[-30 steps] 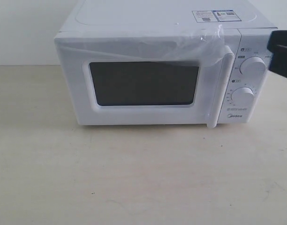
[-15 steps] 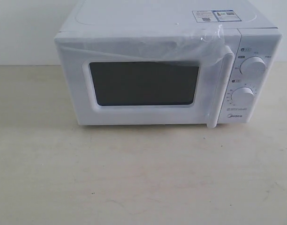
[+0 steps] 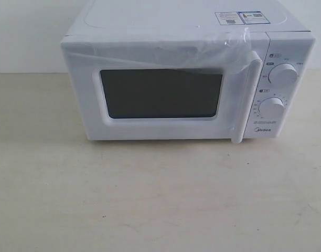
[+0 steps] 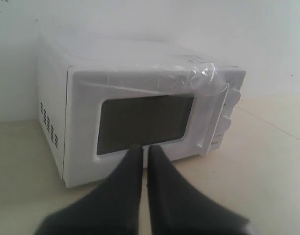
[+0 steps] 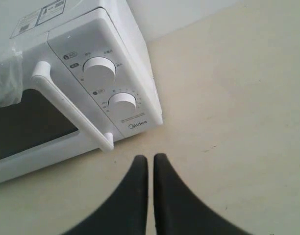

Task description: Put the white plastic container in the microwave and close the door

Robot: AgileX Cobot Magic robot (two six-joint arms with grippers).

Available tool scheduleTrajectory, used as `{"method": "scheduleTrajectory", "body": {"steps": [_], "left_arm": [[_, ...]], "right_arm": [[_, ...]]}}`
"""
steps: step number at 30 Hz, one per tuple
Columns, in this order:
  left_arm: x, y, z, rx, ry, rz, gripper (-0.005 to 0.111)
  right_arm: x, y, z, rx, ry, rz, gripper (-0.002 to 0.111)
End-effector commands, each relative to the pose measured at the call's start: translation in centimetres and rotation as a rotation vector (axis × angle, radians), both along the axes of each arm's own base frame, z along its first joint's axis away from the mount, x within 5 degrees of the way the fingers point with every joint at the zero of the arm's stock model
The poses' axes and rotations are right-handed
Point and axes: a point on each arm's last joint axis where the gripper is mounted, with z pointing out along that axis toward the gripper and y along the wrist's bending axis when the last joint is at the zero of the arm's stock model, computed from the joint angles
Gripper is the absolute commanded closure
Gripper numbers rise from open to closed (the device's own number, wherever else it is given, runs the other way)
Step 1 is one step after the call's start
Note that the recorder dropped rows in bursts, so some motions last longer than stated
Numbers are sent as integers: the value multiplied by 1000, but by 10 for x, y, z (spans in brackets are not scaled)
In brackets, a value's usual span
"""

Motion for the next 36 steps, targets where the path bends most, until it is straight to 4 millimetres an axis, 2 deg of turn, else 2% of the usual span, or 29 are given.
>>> {"method": "scheduleTrajectory", "body": {"steps": [1, 12, 18, 21, 23, 26, 31, 36], "left_arm": [[5, -3, -16, -25, 56, -4, 102], [5, -3, -16, -31, 58, -7, 102], [11, 7, -6, 113, -154, 115, 102], [13, 13, -3, 246, -250, 179, 102], [15, 15, -6, 330, -251, 220, 102], [18, 19, -13, 363, -202, 309, 102], [23, 24, -30, 356, -103, 434, 102], [30, 28, -56, 340, -13, 534, 102]], "right_arm": [[0, -1, 0, -14, -3, 0, 108], [0, 0, 0, -11, -4, 0, 108], [0, 0, 0, -5, -3, -3, 108], [0, 0, 0, -5, -3, -3, 108], [0, 0, 0, -5, -3, -3, 108], [0, 0, 0, -5, -3, -3, 108], [0, 0, 0, -5, -3, -3, 108], [0, 0, 0, -5, -3, -3, 108]]}}
